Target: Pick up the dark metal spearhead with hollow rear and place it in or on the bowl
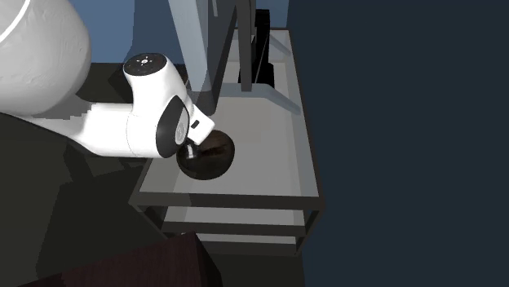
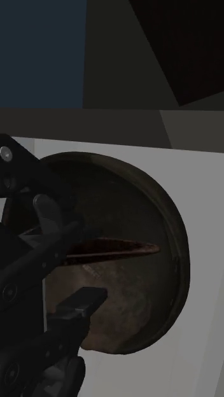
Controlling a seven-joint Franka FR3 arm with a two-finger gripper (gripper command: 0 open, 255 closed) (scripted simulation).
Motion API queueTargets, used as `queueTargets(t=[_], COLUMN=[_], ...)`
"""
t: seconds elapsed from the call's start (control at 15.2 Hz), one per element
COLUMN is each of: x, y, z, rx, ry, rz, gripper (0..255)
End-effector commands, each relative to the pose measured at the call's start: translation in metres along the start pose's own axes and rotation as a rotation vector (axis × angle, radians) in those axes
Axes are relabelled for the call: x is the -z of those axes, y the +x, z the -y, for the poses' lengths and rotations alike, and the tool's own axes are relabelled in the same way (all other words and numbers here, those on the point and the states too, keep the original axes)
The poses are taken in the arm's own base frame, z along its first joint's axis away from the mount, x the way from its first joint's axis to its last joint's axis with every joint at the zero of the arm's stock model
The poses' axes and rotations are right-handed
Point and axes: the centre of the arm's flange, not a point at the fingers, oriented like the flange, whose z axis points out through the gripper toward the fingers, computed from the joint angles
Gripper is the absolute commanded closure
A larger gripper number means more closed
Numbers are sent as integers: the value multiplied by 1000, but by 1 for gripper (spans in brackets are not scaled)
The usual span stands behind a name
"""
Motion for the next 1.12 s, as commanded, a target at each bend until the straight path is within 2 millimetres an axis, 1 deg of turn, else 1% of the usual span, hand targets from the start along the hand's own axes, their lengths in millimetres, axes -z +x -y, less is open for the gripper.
queueTargets(t=[0.0,0.26,0.46,0.53,1.06], x=[0,0,40,50,50], y=[0,0,0,0,0], z=[0,0,0,0,0], rx=[0,0,0,0,0], ry=[0,0,0,0,0], rz=[0,0,0,0,0], gripper=[0,0,0,0,0])
